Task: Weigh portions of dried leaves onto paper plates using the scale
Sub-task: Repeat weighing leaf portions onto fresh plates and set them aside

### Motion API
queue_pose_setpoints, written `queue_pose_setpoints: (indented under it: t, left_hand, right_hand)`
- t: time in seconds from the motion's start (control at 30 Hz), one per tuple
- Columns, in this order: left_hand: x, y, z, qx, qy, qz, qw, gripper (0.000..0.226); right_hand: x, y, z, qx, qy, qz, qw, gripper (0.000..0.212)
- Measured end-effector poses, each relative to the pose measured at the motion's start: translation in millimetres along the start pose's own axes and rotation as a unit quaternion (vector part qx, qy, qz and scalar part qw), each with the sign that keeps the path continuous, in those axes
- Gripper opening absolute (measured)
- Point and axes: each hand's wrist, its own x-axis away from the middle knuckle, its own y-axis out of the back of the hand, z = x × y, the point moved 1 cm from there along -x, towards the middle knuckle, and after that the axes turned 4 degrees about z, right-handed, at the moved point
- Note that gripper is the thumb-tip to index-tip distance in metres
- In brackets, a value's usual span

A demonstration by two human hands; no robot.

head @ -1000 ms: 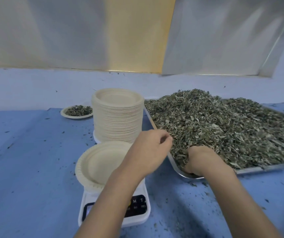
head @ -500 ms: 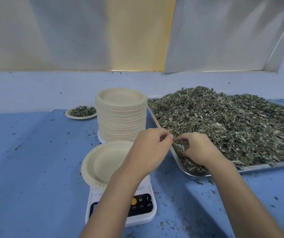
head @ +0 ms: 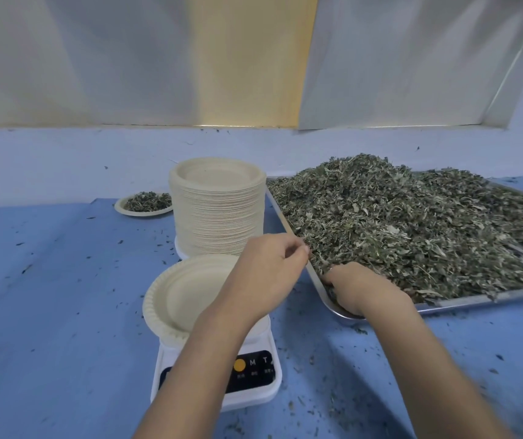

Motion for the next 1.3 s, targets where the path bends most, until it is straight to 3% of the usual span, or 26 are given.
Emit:
queue_pose_setpoints:
  t: [0.17, 0.27, 0.33, 0.4, 0.43, 0.5, 0.57, 0.67, 0.83, 1.0, 1.2, 1.3]
  left_hand:
    - [0, -3, 0, 0.0, 0.019, -0.024, 1.0, 0.027]
    - [-2, -9, -1, 0.098, 0.079, -0.067, 0.99, 0.025]
    - [-10, -16, -5, 0.223, 0.14, -0.062, 0.963, 0.019]
    - [-22, -25, -12, 0.37, 0.196, -0.042, 0.907, 0.018]
    - [-29, -31, -13, 0.408, 0.217, -0.039, 0.886, 0.016]
    - [-40, -44, -14, 0.403, 0.229, -0.041, 0.885, 0.019]
    - [-50, -56, -12, 0.374, 0.222, -0.049, 0.899, 0.037]
    - [-59, -69, -12, 0.349, 0.234, -0.036, 0.907, 0.043]
    - [-70, -87, -3, 0.467, 0.264, -0.038, 0.843, 0.047]
    - [-71, -93, -2, 0.561, 0.292, -0.029, 0.774, 0.056]
    - [-69, -90, -6, 0.615, 0.293, -0.05, 0.73, 0.048]
    - [-69, -89, -4, 0.649, 0.291, -0.03, 0.702, 0.051]
  right_hand:
    - [1, -5, -5, -0.062, -0.013, -0.135, 0.989, 0.037]
    - [-4, -8, -11, -0.13, -0.019, -0.177, 0.975, 0.046]
    - [-8, -9, -18, -0.191, -0.027, -0.208, 0.959, 0.043]
    - [-9, -8, -26, -0.268, -0.028, -0.238, 0.933, 0.036]
    - [-9, -7, -29, -0.307, -0.022, -0.254, 0.917, 0.032]
    - [-7, -2, -35, -0.378, -0.017, -0.285, 0.881, 0.026]
    - [-5, 2, -38, -0.438, -0.016, -0.295, 0.849, 0.025]
    - [-3, 6, -40, -0.527, 0.007, -0.271, 0.805, 0.028]
    - [-6, 7, -41, -0.607, 0.017, -0.252, 0.754, 0.025]
    - [-5, 9, -33, -0.622, 0.035, -0.257, 0.739, 0.027]
    - [-3, 10, -20, -0.524, 0.075, -0.253, 0.81, 0.037]
    - [0, 12, -16, -0.514, 0.073, -0.279, 0.808, 0.042]
